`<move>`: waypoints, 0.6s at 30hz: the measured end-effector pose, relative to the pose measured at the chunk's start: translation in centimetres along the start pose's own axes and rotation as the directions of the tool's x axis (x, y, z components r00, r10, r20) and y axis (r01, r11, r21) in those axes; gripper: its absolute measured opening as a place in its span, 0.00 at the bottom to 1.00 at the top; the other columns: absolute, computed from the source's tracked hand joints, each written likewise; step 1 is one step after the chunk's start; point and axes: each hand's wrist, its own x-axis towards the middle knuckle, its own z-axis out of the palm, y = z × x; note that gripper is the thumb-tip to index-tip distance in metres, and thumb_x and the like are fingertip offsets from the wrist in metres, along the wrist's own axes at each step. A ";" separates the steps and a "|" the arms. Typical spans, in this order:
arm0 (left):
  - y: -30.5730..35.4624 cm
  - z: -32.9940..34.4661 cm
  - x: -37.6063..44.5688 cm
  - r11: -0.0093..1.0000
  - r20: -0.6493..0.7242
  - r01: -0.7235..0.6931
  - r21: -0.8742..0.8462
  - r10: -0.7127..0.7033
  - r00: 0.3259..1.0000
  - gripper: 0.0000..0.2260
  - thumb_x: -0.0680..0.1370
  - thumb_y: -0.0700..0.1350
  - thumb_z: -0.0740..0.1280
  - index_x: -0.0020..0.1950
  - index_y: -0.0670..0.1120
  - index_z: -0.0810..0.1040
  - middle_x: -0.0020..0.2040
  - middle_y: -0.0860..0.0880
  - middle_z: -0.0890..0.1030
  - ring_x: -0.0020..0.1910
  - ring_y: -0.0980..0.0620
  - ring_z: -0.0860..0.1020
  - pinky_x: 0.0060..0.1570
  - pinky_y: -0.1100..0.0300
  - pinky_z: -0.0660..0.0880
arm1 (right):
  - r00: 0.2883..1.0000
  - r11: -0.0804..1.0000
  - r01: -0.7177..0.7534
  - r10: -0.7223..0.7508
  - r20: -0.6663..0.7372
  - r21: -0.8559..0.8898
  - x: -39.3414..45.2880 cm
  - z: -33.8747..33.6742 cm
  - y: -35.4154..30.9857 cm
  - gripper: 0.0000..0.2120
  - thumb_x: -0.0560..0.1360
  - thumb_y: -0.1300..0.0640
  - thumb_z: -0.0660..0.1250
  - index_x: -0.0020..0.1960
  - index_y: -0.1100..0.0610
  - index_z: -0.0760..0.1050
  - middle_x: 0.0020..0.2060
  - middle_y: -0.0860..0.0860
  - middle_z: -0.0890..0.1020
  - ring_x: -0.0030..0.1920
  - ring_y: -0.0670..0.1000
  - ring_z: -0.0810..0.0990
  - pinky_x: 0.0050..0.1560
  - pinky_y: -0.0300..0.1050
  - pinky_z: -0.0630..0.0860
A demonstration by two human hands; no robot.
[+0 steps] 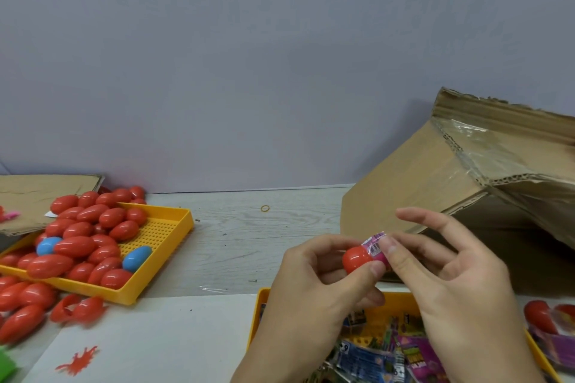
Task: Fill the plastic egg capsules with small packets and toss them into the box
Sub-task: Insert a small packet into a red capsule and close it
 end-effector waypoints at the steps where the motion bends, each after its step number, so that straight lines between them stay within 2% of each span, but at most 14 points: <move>1: 0.1 0.0 0.0 1.000 0.006 0.009 -0.018 -0.009 1.000 0.12 0.66 0.46 0.78 0.48 0.47 0.84 0.44 0.43 0.86 0.36 0.47 0.85 0.41 0.56 0.83 | 1.000 1.000 -0.002 0.002 0.000 0.015 0.0 0.0 0.0 0.13 0.68 0.62 0.74 0.48 0.46 0.81 0.37 0.49 0.87 0.39 0.44 0.85 0.34 0.30 0.77; 10: 0.4 -0.1 -0.1 0.999 0.048 0.042 -0.023 -0.041 0.998 0.13 0.65 0.48 0.77 0.47 0.46 0.86 0.39 0.43 0.85 0.33 0.48 0.83 0.40 0.56 0.83 | 0.999 0.999 0.043 -0.043 0.025 -0.024 -0.1 0.0 -0.2 0.16 0.70 0.62 0.74 0.46 0.40 0.81 0.37 0.48 0.87 0.39 0.44 0.85 0.36 0.29 0.77; 15: 0.6 -0.1 -0.2 0.999 0.059 0.036 -0.022 -0.034 0.998 0.12 0.66 0.49 0.76 0.47 0.46 0.86 0.41 0.41 0.85 0.32 0.50 0.82 0.36 0.60 0.81 | 0.998 0.999 0.043 -0.043 0.043 -0.014 -0.1 -0.2 -0.2 0.13 0.71 0.67 0.73 0.45 0.48 0.82 0.37 0.50 0.87 0.36 0.46 0.85 0.34 0.29 0.77; 18: 0.6 -0.2 -0.2 0.999 0.060 0.041 -0.023 -0.039 0.997 0.12 0.67 0.50 0.76 0.46 0.46 0.87 0.36 0.44 0.84 0.32 0.50 0.82 0.35 0.62 0.80 | 0.997 0.998 0.053 -0.051 0.053 -0.025 -0.1 -0.2 -0.3 0.13 0.71 0.67 0.72 0.45 0.48 0.82 0.37 0.51 0.87 0.36 0.47 0.85 0.34 0.30 0.77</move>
